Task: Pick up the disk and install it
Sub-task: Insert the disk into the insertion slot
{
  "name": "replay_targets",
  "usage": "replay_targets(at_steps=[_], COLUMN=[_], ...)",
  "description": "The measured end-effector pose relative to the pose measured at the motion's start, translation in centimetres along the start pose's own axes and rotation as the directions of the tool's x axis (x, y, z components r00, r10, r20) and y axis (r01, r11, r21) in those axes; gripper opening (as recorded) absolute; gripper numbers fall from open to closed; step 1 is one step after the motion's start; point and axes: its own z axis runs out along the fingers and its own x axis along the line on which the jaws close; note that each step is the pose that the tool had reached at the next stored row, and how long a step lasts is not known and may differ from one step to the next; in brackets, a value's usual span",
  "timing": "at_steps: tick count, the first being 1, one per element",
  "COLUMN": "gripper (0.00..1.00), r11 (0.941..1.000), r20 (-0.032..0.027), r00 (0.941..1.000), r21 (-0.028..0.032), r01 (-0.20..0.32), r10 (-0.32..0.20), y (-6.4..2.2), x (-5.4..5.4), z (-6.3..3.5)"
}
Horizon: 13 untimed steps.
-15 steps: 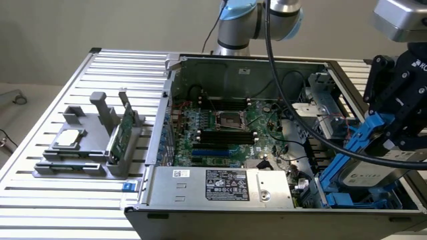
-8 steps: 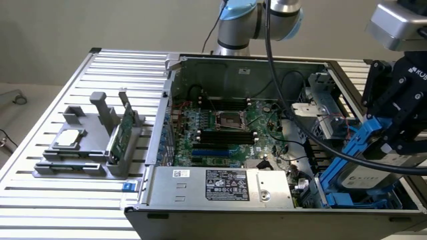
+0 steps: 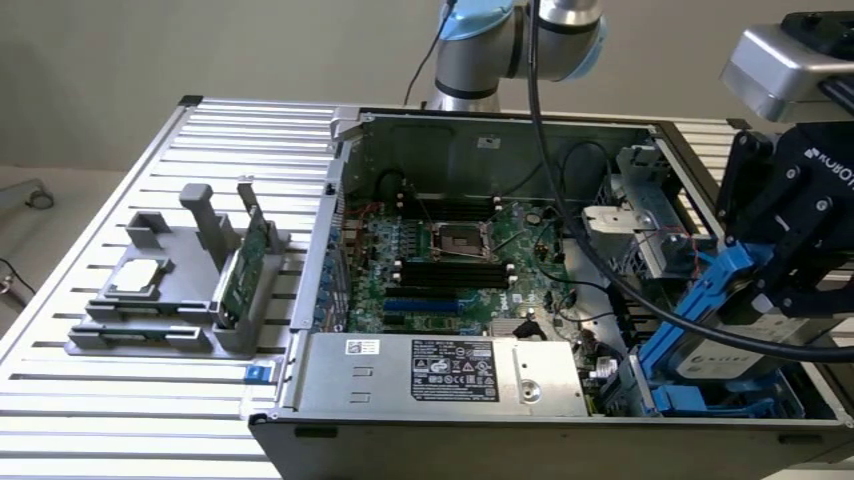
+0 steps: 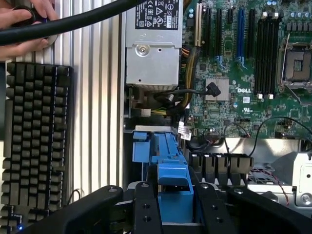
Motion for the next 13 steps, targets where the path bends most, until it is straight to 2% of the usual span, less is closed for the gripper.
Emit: replay_targets(at_steps=[8,9,10,11,12,13], gripper=[0.32,0.33,0.39,0.39,0.46,0.46], r11=[0.9999,0.9998,0.9998,0.9998,0.9997,0.9997], r20=[0.0134,0.0145,0.0155,0.0163,0.0171,0.0182], r00=[0.9998,0.9997,0.9997,0.9996,0.9996,0.9995], r21=[-0.0001,-0.0002,-0.0005,-0.0009,-0.0016,-0.0022], r01=[0.016,0.018,0.02,0.021,0.023,0.025], r10=[-0.016,-0.018,-0.02,-0.021,-0.023,-0.025], y=[-0.03,-0.04,-0.03,-0.03,-0.03,-0.03], x=[-0.02,-0.02,-0.01,-0.01,-0.01,-0.01], z=[0.63,0.69,0.74,0.78,0.8,0.85])
